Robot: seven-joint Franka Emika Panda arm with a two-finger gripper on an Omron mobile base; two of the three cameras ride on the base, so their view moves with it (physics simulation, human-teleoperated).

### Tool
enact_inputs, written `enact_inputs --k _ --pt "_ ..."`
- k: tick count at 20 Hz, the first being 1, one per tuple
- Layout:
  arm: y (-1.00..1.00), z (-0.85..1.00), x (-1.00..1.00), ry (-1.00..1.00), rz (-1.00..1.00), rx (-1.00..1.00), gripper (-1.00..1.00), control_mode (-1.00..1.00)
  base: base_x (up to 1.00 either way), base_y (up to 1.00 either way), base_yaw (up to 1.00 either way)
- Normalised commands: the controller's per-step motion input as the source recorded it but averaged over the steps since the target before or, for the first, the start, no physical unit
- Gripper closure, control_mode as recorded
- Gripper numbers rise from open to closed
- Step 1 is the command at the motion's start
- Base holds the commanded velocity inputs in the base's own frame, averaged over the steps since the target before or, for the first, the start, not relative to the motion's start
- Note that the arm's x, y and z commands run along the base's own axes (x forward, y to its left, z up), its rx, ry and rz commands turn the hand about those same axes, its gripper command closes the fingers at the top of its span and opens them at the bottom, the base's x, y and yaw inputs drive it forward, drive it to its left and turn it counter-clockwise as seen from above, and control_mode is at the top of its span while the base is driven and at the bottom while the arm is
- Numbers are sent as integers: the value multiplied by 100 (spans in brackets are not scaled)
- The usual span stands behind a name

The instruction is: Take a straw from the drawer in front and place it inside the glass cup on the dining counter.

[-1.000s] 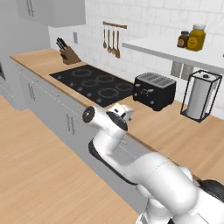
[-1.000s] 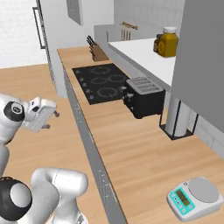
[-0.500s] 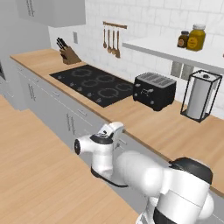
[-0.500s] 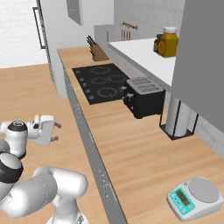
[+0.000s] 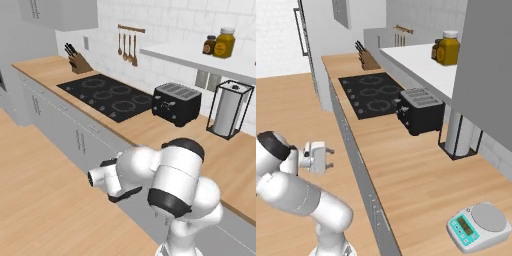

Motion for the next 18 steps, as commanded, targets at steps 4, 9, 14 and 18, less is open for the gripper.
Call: enact_inputs --k 4,9,14,18 --pt "0 -45 33 -14 -4 -1 -100 -100 0 0 0" --pt "0 -38 38 -18 0 0 -100 -100 0 0 0" --pt "-7 -31 22 -18 -5 -5 -100 -100 0 0 0" --pt "-17 -13 35 -1 -6 -2 -100 -100 0 0 0"
